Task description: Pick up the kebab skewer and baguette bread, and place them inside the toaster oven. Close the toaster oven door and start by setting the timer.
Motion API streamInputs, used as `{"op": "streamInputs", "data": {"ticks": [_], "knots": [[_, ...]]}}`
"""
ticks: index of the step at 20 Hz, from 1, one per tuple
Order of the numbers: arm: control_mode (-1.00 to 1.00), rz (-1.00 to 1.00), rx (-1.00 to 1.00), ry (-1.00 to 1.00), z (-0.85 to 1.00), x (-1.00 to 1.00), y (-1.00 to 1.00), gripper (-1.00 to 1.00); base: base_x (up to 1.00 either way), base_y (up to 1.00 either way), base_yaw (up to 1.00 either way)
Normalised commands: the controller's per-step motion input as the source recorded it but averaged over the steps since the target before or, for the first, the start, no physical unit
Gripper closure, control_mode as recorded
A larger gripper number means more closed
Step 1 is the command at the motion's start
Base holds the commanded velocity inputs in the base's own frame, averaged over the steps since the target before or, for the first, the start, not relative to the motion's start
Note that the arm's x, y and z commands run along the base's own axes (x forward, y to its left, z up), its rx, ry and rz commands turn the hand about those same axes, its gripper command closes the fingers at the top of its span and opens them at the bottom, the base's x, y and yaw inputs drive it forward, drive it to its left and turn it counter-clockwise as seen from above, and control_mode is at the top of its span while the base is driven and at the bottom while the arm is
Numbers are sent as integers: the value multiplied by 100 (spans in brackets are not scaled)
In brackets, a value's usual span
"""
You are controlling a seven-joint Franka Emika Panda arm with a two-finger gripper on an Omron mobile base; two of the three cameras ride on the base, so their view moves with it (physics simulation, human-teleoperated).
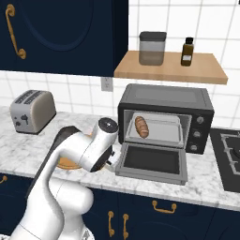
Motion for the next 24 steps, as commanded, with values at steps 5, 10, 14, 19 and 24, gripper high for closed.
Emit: {"op": "streamInputs", "data": {"ticks": [5, 10, 14, 19, 24], "knots": [[-100, 7, -14, 8, 18, 14, -100, 100, 0, 0, 0], [-100, 2, -17, 7, 0, 22, -100, 100, 0, 0, 0], [-100, 0, -18, 12, 0, 44, -100, 100, 0, 0, 0], [-100, 7, -16, 4, -10, 51, -83, 100, 0, 0, 0], [-100, 15, -13, -1, -7, 35, -68, 100, 0, 0, 0]]}}
